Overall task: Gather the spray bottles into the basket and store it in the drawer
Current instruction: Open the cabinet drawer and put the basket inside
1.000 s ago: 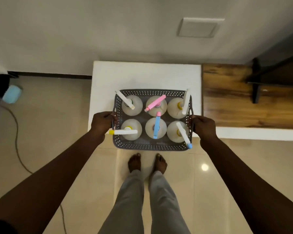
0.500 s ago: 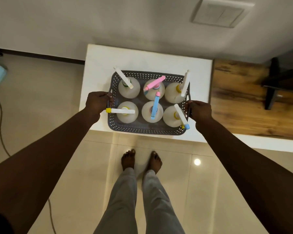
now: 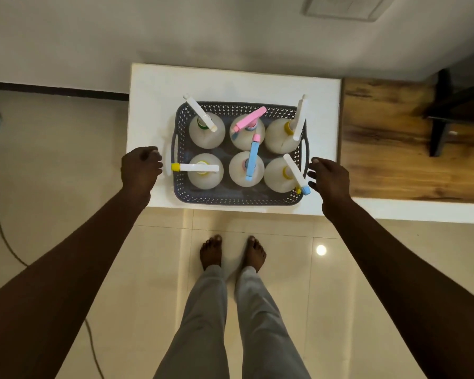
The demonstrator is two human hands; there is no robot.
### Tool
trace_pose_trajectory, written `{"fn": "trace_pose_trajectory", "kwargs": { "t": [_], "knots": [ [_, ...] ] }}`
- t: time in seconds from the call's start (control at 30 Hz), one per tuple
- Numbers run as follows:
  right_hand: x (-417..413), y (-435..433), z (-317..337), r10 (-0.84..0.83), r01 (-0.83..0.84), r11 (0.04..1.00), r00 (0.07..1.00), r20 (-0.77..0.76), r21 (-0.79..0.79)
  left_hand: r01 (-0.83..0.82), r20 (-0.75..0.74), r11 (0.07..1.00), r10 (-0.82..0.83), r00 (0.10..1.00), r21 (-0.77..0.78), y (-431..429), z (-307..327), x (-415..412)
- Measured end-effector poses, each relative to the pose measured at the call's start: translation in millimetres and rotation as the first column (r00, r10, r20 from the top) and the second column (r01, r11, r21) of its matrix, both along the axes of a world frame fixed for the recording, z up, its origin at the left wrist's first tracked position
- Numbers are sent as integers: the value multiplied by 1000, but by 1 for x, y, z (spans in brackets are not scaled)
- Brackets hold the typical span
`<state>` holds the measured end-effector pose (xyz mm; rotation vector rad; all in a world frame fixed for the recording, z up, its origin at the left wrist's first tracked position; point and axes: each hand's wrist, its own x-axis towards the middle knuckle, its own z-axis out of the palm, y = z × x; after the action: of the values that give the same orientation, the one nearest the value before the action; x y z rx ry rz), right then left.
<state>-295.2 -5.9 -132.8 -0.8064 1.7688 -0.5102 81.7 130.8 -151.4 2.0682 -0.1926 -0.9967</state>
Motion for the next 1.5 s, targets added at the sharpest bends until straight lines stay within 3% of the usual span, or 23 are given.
{"fn": "trace_pose_trajectory", "kwargs": {
  "t": [0.23, 0.43, 0.67, 0.83, 1.0, 1.23, 1.5],
  "knots": [
    [-48, 124, 5, -225, 225, 974, 974, -24, -15, -214, 313, 967, 163, 936, 136, 92, -18, 9],
    [-68, 198, -18, -336, 335, 940, 942, 0, 68, -204, 50, 954, 198, 979, 219, 136, -33, 21],
    [-61, 183, -45, -373, 365, 927, 921, 109, 86, -120, -119, 985, 135, 984, 122, 144, -44, 25],
    [-59, 152, -66, -365, 365, 931, 918, 155, 31, -208, -195, 978, 209, 958, 26, 139, -58, 22],
    [-58, 137, -77, -413, 415, 910, 899, 149, 12, -371, -226, 928, 355, 907, -32, 138, -84, 21],
    [-54, 141, -95, -420, 430, 903, 890, 179, -21, -459, -195, 875, 429, 882, -151, 152, -104, 16],
    [-62, 141, -101, -359, 361, 928, 933, 34, -95, -363, -107, 922, 350, 930, -133, 171, -113, 31]
  ]
}}
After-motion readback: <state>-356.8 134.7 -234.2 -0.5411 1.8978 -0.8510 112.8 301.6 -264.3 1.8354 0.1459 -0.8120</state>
